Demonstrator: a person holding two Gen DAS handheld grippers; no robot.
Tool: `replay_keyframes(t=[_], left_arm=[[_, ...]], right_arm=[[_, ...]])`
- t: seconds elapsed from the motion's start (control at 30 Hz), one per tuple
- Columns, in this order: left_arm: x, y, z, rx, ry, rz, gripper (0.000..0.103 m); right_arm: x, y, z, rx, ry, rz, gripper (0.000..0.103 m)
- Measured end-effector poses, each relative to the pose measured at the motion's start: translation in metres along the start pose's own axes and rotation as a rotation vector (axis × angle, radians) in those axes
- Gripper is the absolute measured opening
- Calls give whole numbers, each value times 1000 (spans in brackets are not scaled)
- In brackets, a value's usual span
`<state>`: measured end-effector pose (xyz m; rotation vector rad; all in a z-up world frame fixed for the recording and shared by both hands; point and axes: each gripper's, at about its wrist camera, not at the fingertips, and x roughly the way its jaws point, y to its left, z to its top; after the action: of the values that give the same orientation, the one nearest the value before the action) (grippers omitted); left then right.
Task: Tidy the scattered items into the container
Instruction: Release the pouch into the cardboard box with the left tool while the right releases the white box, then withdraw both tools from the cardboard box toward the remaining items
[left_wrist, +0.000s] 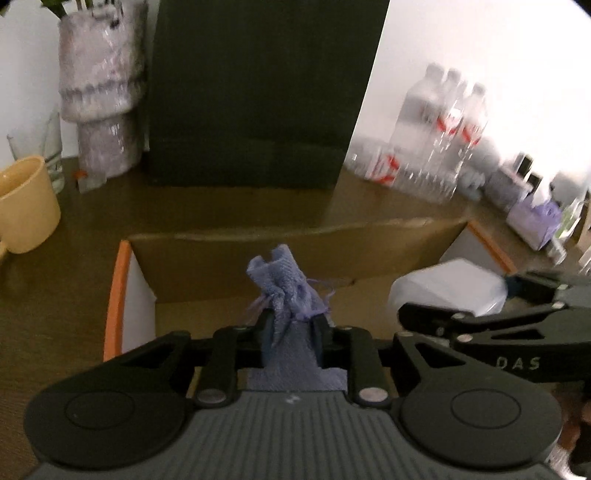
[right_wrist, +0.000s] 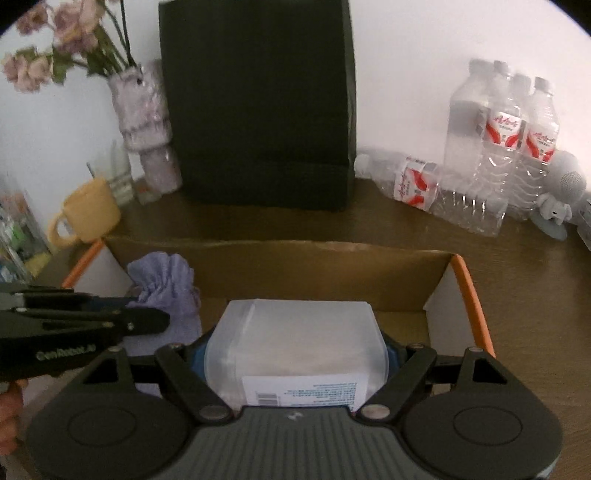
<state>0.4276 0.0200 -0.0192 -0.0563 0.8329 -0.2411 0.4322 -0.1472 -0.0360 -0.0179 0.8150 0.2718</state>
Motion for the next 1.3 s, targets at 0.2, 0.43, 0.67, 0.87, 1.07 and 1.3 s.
replay_keyframes(t=[0.2,0.43,0.67,0.87,1.07,1.3], left_arm=[[7,5,-1,-22,35,12,52],[2,-1,-9,3,53,31,69],[-24,-9,-14,11,9,15,87],[-94,-20,-15,35,-129,58,103],[-168,-28,-52,25,-223,66,103],[-227,-39,-132,29,-284,64,103]], right_arm=[[24,-2,6,29,103,0,82],[31,-12,-2,103,182,10,89],[1,-9,-9,117,143,30,90],[-76,7,-10,73,15,58,103],[-159,12,-46,37,-96,124,103],[-219,22,-126,-15,-146,128,103]])
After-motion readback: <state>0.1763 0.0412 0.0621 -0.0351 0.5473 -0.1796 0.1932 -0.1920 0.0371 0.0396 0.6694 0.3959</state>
